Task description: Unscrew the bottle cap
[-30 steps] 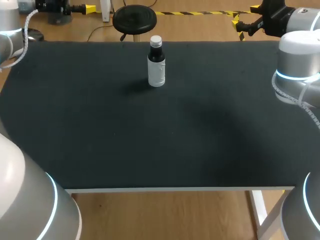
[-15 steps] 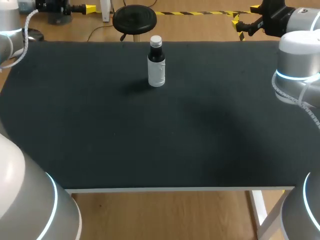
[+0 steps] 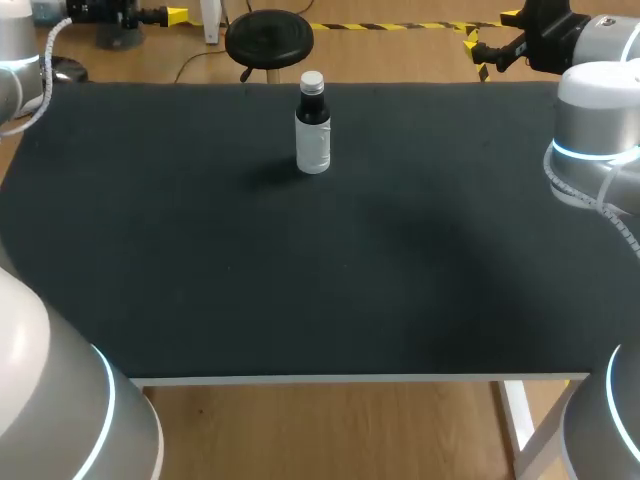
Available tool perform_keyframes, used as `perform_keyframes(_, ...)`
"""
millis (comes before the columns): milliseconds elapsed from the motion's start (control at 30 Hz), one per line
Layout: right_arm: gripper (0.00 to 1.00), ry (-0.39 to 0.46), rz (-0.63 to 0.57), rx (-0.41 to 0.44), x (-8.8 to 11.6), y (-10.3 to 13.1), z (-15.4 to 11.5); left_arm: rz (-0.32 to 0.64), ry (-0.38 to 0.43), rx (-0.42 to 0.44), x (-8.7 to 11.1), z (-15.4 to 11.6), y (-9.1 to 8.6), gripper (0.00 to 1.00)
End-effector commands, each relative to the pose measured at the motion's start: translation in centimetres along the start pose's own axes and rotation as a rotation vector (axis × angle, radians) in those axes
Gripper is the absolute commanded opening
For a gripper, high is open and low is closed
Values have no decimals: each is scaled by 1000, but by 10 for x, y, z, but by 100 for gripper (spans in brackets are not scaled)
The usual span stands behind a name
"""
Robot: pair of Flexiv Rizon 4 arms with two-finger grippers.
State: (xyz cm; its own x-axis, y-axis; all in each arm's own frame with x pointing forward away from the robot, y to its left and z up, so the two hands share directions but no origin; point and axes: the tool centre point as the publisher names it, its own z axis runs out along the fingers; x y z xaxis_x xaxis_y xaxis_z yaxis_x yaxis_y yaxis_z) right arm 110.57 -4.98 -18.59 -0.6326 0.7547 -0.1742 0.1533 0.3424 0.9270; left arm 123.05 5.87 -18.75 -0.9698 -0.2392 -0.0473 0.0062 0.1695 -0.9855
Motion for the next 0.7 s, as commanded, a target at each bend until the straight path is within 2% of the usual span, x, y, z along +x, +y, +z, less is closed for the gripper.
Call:
perform_keyframes(33, 100, 0, 0, 2, 0, 1, -1, 10, 62, 18, -11, 4, 5, 100)
perform_keyframes(267, 100, 0, 0, 2, 0, 1, -1, 20, 95, 44, 12, 18, 2, 100)
perform_keyframes(467, 100, 0, 0, 2, 0, 1, -1, 23, 129, 52, 51, 43, 0, 100)
perform_keyframes(700, 100, 0, 0, 2, 0, 1, -1, 16, 129, 89, 87, 56, 0, 100)
